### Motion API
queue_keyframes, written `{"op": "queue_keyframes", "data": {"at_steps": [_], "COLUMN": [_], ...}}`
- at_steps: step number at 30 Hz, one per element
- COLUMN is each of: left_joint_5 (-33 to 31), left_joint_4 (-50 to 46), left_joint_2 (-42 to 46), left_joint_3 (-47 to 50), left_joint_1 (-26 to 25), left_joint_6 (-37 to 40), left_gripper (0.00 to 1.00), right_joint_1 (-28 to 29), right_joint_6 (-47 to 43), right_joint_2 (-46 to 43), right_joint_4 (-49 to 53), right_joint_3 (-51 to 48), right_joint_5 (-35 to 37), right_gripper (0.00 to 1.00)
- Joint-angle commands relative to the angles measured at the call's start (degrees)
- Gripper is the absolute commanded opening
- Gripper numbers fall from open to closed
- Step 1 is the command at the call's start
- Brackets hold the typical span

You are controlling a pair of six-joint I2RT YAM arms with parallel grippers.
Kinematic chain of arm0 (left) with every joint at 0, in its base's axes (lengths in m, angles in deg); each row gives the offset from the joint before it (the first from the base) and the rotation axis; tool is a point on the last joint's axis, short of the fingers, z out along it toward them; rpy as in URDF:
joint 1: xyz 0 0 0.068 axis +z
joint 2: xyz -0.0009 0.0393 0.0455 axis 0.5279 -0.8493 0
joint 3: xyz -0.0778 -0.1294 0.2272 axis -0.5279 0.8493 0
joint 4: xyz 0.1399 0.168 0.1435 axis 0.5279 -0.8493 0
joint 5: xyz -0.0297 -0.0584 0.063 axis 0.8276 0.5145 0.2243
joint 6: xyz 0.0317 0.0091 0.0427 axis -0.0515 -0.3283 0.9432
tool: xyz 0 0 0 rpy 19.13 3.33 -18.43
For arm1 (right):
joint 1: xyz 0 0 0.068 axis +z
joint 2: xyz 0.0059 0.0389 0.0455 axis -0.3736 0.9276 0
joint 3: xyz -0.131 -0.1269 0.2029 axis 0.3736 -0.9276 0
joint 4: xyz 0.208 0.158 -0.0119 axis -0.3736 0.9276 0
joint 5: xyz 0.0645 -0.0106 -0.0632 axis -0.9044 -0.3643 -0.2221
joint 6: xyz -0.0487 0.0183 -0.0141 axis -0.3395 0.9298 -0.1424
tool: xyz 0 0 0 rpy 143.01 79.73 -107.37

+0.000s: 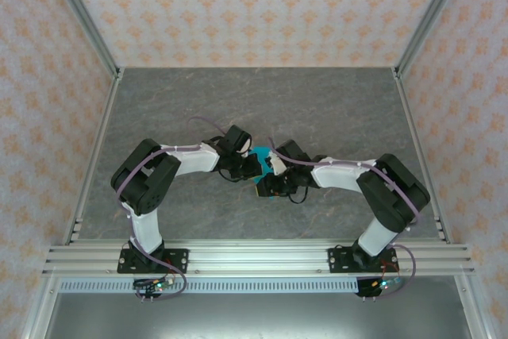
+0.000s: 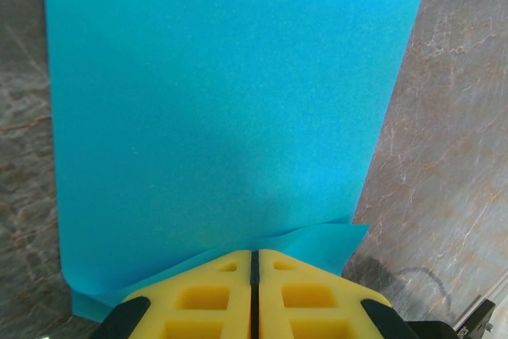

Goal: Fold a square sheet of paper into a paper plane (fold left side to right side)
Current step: Third fold the triangle at the center of the table.

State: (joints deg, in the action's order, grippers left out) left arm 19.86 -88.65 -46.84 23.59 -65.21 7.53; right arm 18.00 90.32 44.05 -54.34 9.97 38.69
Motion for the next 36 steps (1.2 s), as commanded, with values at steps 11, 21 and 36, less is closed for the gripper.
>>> {"op": "queue_keyframes", "data": {"at_steps": [11,21,36], "left_joint_5": [-2.6,-2.7,-2.3], "left_joint_4": [-1.8,-2.5,-2.0], "left_joint_2": [1.7,2.3,9.3], "left_joint_3": [0.8,0.4,1.7], "left_joint_1": [0.1,0.1,-0.8], "left_joint_6": [0.8,1.2,3.1], "left_gripper": [0.09,0.09,0.10], "right_joint_1": [-0.2,-0.6,-5.2], "right_joint_6": [0.4,2.9,3.3], "right_joint_2": [1.7,1.6,3.4], "right_joint_4": [-1.5,-0.9,-2.0], "right_joint_3": [-0.2,-2.0,-7.2], "right_joint_5": [-2.2,1.4,0.6], "right_gripper": [0.38,0.29,0.00]}}
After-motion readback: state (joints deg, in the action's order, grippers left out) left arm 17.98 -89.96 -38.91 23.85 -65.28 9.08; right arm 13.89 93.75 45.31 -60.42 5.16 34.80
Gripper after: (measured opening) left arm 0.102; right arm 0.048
